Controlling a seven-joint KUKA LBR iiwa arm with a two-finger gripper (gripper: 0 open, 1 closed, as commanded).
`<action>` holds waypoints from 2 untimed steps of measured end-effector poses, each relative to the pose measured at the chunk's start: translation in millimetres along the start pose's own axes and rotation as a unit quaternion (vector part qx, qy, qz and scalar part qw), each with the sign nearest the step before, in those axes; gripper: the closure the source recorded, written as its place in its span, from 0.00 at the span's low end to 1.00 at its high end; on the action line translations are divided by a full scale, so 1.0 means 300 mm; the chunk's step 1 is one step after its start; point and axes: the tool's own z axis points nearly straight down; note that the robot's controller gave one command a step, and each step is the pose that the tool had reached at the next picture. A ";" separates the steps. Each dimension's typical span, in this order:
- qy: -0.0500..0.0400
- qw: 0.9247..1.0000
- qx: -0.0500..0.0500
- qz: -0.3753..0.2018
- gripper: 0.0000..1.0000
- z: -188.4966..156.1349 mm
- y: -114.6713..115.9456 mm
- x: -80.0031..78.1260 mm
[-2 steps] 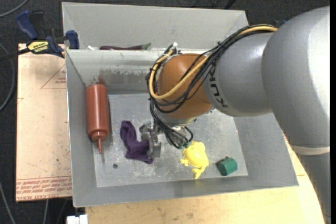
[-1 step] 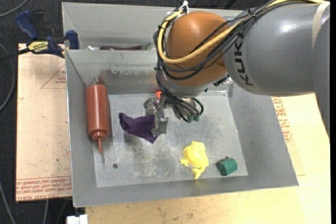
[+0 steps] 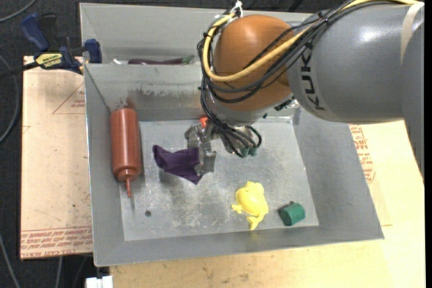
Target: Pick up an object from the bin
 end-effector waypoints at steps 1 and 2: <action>0.003 1.000 0.000 0.009 1.00 -0.151 -0.023 0.001; -0.005 1.000 0.000 -0.017 1.00 -0.852 0.012 -0.005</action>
Offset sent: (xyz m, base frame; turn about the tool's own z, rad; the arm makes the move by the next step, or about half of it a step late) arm -0.0023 0.0014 0.2526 -0.0360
